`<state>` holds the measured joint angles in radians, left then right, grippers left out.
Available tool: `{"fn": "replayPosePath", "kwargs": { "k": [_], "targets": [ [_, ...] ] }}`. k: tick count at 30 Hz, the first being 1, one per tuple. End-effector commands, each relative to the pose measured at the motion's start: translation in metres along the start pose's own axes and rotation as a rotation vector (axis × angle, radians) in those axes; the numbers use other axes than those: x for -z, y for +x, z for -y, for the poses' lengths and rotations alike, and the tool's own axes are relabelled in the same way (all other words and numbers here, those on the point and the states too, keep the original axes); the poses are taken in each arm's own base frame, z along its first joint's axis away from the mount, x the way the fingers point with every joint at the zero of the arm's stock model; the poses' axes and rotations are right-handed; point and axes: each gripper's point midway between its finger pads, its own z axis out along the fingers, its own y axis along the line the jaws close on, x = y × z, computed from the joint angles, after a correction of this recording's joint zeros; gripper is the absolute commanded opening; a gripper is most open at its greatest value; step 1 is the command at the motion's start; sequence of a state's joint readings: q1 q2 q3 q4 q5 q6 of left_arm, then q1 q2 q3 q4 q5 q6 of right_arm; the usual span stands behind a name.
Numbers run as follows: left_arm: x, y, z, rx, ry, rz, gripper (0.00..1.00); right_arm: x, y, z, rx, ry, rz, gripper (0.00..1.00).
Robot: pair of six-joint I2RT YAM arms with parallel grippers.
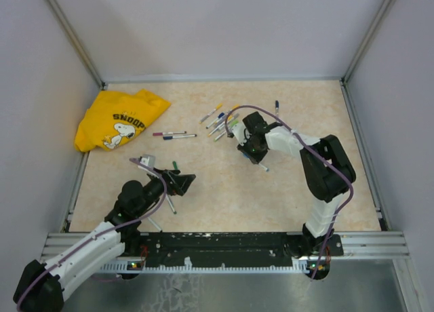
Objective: Open the pen caps
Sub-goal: Pick up the pen from the center of the board.
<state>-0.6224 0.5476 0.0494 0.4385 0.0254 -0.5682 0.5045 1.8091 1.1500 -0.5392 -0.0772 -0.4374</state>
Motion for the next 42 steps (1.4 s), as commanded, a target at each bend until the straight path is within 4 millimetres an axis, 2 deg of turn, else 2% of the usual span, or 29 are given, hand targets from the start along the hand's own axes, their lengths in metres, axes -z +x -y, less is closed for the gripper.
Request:
{"fn": "replayPosePath", "kwargs": {
  "k": [1, 7, 12, 31, 42],
  "targets": [
    [0.000, -0.007, 0.005, 0.010, 0.023, 0.043, 0.99, -0.009, 0.017, -0.005, 0.022, -0.019, -0.091, 0.19],
    [0.000, -0.007, 0.007, 0.020, 0.036, 0.048, 0.99, -0.009, 0.012, -0.011, 0.011, -0.045, -0.075, 0.08],
    [0.001, -0.005, 0.016, 0.043, 0.100, 0.061, 0.99, -0.006, 0.004, -0.020, 0.003, -0.096, -0.040, 0.00],
    [-0.004, 0.010, 0.033, 0.108, 0.203, -0.011, 0.99, 0.014, -0.027, -0.037, -0.013, -0.181, 0.125, 0.00],
    [-0.017, 0.008, 0.044, 0.151, 0.254, -0.010, 0.99, 0.030, -0.047, -0.054, -0.017, -0.268, 0.242, 0.00]
  ]
}}
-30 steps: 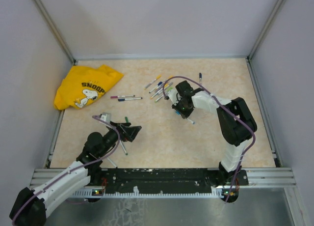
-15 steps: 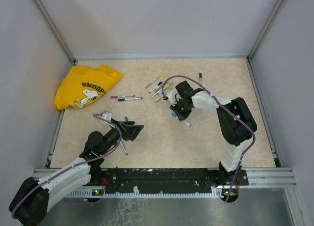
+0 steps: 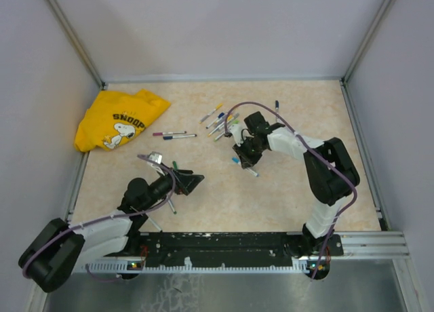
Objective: Open the pen caps
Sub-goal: Pick up the pen from the center of the board, then open the pen cap from the pen.
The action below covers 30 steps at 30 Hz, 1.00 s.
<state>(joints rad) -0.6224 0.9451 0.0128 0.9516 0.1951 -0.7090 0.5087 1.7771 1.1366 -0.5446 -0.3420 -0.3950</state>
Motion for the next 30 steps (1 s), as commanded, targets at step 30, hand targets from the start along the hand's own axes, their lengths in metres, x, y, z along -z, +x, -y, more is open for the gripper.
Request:
{"fn": "replayPosePath", "kwargs": {
  "k": [30],
  "targets": [
    [-0.109, -0.001, -0.012, 0.370, 0.004, 0.168, 0.85, 0.047, -0.065, -0.063, 0.049, -0.252, 0.340, 0.00]
  ]
}}
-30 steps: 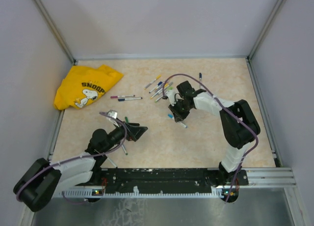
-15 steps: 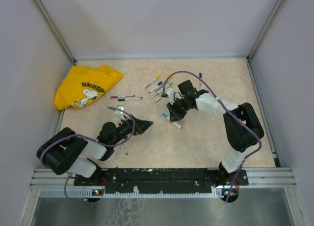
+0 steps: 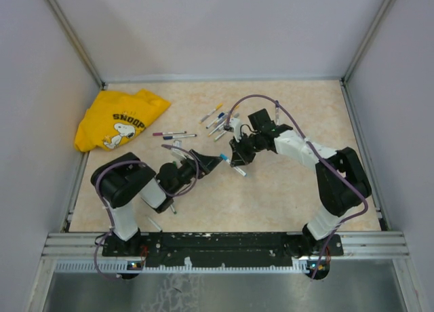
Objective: Open the pen caps
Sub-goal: Open the pen cap from the pen.
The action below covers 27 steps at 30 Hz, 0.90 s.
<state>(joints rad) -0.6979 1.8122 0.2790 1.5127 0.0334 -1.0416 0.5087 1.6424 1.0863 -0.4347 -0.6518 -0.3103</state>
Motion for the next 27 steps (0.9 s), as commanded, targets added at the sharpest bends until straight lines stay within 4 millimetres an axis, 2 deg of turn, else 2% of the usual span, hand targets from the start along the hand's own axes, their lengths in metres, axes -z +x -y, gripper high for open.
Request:
{"fn": "replayPosePath", "kwargs": {
  "k": [1, 6, 13, 23, 27],
  "targets": [
    [-0.018, -0.016, 0.032, 0.043, 0.117, 0.110, 0.83, 0.007, -0.019, -0.013, 0.044, -0.030, 0.070, 0.00],
    [-0.027, -0.014, 0.031, 0.053, 0.115, 0.117, 0.73, 0.005, -0.018, -0.017, 0.051, -0.040, 0.065, 0.00],
    [-0.029, -0.015, 0.037, 0.071, 0.147, 0.120, 0.42, 0.001, -0.016, -0.019, 0.057, -0.040, 0.050, 0.00],
    [-0.027, -0.005, 0.052, 0.120, 0.208, 0.065, 0.16, -0.001, -0.016, -0.018, 0.063, -0.028, 0.044, 0.00],
    [-0.026, -0.004, 0.057, 0.137, 0.236, 0.059, 0.00, -0.001, -0.015, -0.018, 0.066, -0.028, 0.042, 0.00]
  ]
}}
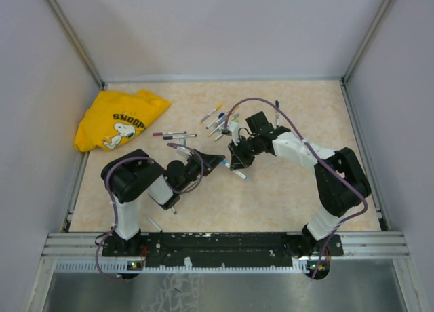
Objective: Open the pen caps
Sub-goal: Open the pen cap from the pen.
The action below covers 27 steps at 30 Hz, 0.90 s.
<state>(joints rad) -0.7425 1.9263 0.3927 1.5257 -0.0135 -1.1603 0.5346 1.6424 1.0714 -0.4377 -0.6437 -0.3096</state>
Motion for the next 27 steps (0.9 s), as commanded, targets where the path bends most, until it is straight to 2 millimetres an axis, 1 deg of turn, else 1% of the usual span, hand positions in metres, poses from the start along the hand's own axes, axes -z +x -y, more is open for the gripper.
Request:
{"fn": "replayPosePath", "kwargs": {
  "k": [1, 4, 8, 11, 16, 20, 22, 27],
  "targets": [
    [0.004, -0.009, 0.055, 0.019, 0.235, 0.039, 0.00, 0.005, -0.022, -0.010, 0.062, -0.014, 0.066, 0.00],
    [0.005, -0.010, 0.058, 0.011, 0.249, 0.039, 0.00, 0.005, -0.023, -0.011, 0.060, -0.018, 0.068, 0.00],
    [0.007, -0.011, 0.064, -0.018, 0.264, 0.043, 0.00, 0.004, -0.021, -0.011, 0.055, -0.020, 0.064, 0.29],
    [0.010, -0.015, 0.068, -0.035, 0.271, 0.057, 0.00, 0.002, -0.018, -0.009, 0.049, -0.018, 0.054, 0.37],
    [0.014, -0.020, 0.072, -0.057, 0.277, 0.080, 0.00, -0.003, -0.012, -0.009, 0.039, -0.029, 0.026, 0.39],
    [0.018, -0.026, 0.074, -0.073, 0.276, 0.105, 0.00, -0.005, -0.010, -0.014, 0.049, -0.042, 0.014, 0.39],
    [0.020, -0.029, 0.076, -0.079, 0.276, 0.118, 0.00, -0.014, -0.001, -0.013, 0.035, -0.056, -0.019, 0.39],
    [0.027, -0.037, 0.079, -0.088, 0.273, 0.151, 0.00, -0.021, 0.003, -0.017, 0.041, -0.066, -0.042, 0.37]
  ]
}}
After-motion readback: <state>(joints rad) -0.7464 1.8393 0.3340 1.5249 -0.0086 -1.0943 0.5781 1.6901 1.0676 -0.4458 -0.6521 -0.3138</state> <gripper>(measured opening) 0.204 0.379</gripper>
